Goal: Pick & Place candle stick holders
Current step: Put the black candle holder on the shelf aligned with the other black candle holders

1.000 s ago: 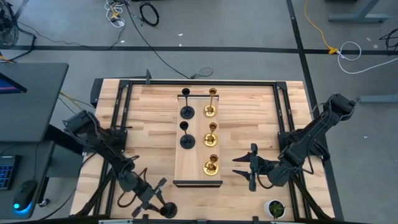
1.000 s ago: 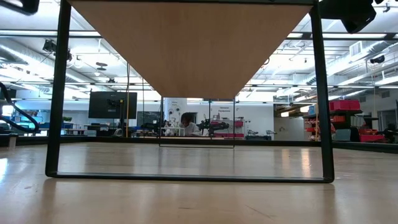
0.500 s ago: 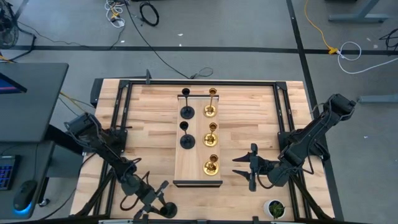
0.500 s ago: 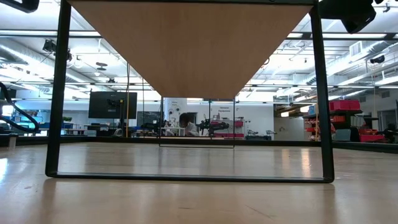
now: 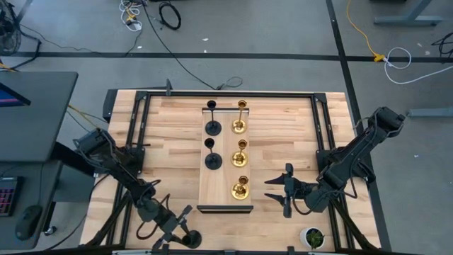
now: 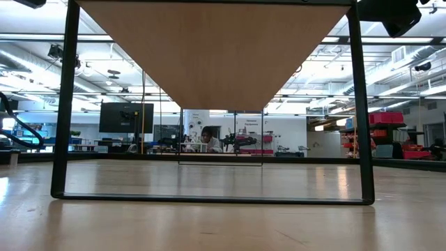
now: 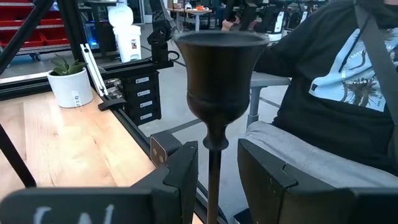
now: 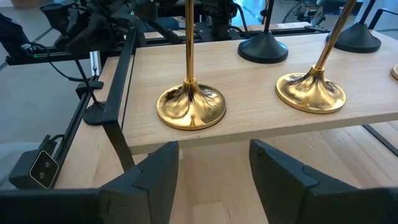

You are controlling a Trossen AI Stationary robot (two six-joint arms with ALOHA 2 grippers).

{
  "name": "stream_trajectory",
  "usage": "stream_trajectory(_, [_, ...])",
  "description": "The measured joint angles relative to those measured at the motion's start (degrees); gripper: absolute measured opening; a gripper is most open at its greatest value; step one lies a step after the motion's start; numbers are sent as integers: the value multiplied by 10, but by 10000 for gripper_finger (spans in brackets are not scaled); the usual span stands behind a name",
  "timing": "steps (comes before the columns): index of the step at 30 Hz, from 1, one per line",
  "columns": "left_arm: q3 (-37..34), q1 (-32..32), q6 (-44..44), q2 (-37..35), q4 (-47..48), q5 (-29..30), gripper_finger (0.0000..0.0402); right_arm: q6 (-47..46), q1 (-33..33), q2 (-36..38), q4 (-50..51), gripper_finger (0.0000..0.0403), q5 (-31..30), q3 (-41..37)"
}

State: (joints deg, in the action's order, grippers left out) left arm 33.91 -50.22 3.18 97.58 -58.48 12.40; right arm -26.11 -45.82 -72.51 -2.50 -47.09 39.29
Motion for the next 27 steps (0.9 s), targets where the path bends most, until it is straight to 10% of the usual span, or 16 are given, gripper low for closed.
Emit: stream_trajectory(27, [0,9,-9,54,-77,4,115,0,0,0,0,196,0,0])
